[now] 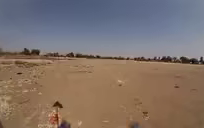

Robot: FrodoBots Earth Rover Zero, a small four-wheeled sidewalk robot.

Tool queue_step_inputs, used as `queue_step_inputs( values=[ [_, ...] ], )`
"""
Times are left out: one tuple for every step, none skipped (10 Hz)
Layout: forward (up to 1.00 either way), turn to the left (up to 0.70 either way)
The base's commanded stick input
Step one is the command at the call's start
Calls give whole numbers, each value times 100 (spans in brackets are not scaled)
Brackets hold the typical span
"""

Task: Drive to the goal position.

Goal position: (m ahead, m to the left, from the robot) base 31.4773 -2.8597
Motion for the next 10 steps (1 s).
queue_step_inputs(
  values=[
    [50, 0],
    [50, 0],
    [50, 0],
    [50, 0],
    [50, 0],
    [50, 0],
    [50, 0],
    [50, 0],
    [50, 0],
    [50, 0]
  ],
)
